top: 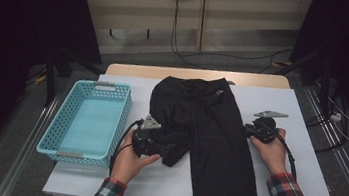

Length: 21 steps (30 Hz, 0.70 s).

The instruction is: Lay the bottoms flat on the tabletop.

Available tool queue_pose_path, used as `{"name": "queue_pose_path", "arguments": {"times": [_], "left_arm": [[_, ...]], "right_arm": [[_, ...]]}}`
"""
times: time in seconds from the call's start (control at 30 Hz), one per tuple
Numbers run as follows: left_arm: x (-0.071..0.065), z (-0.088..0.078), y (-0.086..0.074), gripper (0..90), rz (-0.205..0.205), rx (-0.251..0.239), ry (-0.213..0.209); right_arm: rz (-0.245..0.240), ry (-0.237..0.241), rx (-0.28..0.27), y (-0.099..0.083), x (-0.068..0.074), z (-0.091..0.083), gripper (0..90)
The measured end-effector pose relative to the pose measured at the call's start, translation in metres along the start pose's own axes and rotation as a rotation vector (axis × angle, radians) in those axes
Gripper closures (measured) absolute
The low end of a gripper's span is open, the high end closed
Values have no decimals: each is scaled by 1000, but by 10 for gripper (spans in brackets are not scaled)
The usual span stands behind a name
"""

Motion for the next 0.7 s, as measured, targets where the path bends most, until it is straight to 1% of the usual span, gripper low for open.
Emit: {"name": "queue_pose_path", "arguments": {"times": [0.03, 0.07, 0.1, 0.2, 0.23, 0.27, 0.3, 0.33, 0.37, 0.4, 0.47, 0.5, 0.53, 0.6, 0.67, 0.7], "left_arm": [[0, 0, 1, 213, -7, -1, 0], [0, 0, 1, 212, -7, -1, 0], [0, 0, 1, 212, -9, -3, 1], [-2, 0, 4, 213, -13, -12, -3], [-1, -1, 5, 213, -5, -11, -1], [-1, -1, 5, 214, -4, -14, -5], [-1, -2, 4, 214, -5, -15, -1], [0, -2, 4, 214, -5, -14, 1], [0, -2, 4, 214, -4, -11, 4], [0, -2, 4, 216, -4, -11, 4], [0, -2, 3, 216, -8, -10, 7], [0, -2, 3, 219, 1, -8, 11], [0, -3, 4, 220, 2, -6, 8], [0, -3, 4, 220, 1, -7, 7], [-1, -3, 4, 221, -5, -8, 5], [-1, -4, 4, 222, 3, -7, 8]], "right_arm": [[17, 23, 11, 0, 0, -1, 868], [17, 23, 11, 0, 0, -1, 868], [14, 47, 19, -1, 0, -1, 900], [0, 45, 25, 0, 1, -1, 900], [-3, 45, 27, 0, 1, -2, 900], [12, 42, 25, 0, -2, -3, 900], [22, 47, 28, -1, -4, -5, 900], [27, 42, 30, -1, -7, -6, 900], [25, 31, 33, -1, -9, -9, 900], [25, 31, 33, -1, -9, -9, 900], [21, 22, 37, -1, -16, -14, 900], [20, 23, 35, -1, -18, -16, 900], [26, 24, 35, -2, -19, -17, 900], [31, 27, 38, -3, -21, -18, 900], [24, 29, 46, -4, -21, -18, 900], [22, 22, 55, -4, -21, -20, 900]]}}
Point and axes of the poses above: each handheld gripper's, and its own axes: z roughly forward along the jaws, y roughly out of its top, x roughly to its left, the point moved 2 cm from there along z, roughly forward along the jaws, and after that the axes turned 14 degrees about z, right-handed, at the moved point
